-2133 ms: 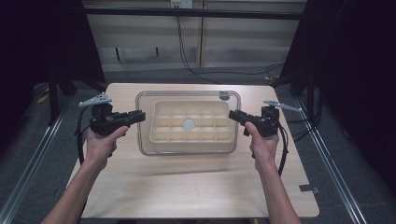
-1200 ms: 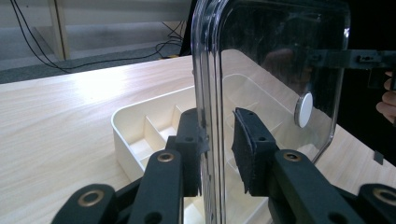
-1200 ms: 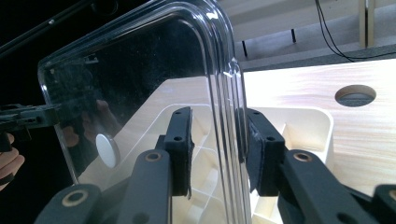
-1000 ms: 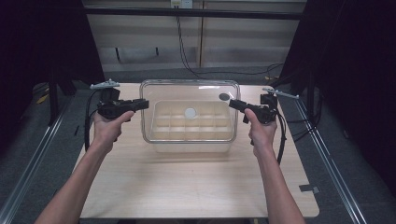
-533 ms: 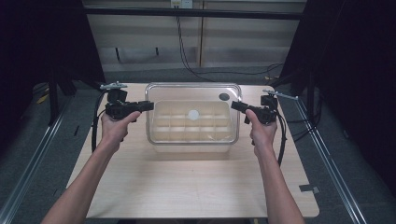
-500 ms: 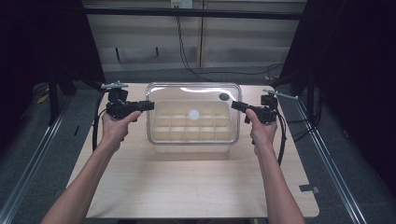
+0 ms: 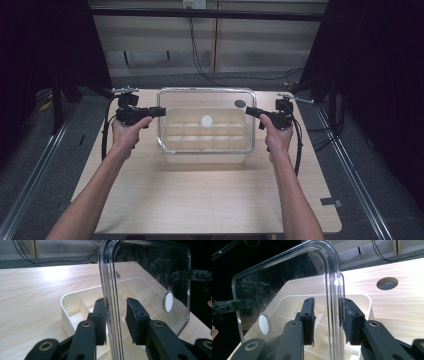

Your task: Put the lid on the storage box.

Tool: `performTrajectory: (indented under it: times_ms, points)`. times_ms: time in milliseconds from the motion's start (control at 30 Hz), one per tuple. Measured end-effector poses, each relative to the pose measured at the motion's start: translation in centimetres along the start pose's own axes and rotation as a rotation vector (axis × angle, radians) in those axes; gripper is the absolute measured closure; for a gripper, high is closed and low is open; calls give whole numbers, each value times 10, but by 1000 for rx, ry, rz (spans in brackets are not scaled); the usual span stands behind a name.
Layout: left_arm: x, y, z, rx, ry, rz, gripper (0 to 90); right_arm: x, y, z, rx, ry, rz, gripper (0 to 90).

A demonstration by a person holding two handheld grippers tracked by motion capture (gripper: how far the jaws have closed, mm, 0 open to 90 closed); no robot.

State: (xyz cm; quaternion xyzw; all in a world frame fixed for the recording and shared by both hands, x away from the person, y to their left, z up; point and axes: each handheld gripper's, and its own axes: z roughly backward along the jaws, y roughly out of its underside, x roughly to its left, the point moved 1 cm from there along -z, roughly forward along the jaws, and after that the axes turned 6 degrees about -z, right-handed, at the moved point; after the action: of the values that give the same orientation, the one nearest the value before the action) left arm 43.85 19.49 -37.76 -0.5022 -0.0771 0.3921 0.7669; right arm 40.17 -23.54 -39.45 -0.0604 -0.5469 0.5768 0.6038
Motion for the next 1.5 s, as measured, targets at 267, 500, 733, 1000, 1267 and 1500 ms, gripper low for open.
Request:
performTrajectory:
  times_ms: [267, 500, 733, 1000, 1267, 1500]
  points:
    - [9, 2, -10, 14, -5, 24, 679, -4, -2, -12, 33, 46, 7, 624]
    - [21, 8, -26, 37, -9, 72, 656, -13, 0, -28, 60, 79, -23, 600]
    - [33, 15, -37, 72, -18, 109, 638, -20, 3, -44, 85, 104, -46, 579]
    - [40, 22, -45, 83, -33, 138, 635, -24, 8, -54, 103, 149, -52, 543]
    - [47, 29, -50, 85, -5, 176, 631, -26, 12, -60, 119, 173, -43, 520]
    - [44, 30, -58, 142, -38, 142, 580, -23, 13, -64, 129, 217, 12, 478]
